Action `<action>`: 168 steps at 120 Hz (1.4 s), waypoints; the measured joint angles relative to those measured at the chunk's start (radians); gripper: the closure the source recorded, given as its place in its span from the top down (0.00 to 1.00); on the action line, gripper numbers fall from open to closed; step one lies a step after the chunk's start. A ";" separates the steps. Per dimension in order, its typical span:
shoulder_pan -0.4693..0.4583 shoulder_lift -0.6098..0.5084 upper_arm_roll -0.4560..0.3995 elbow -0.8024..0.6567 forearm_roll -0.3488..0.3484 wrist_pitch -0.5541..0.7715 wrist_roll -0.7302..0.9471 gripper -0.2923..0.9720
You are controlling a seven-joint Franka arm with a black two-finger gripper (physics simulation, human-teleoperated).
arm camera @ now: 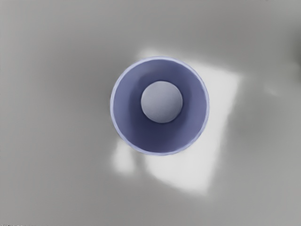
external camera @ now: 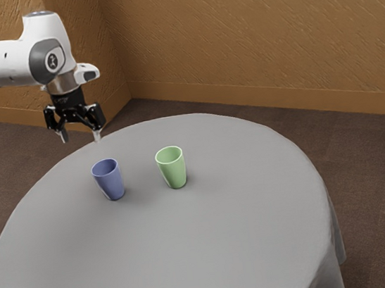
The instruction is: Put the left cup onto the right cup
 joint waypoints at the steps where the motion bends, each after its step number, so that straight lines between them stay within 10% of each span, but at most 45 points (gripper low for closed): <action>1: 0.001 0.001 0.000 0.001 -0.001 0.001 -0.002 0.77; 168: 0.080 0.204 -0.007 0.101 -0.076 0.092 -0.113 0.77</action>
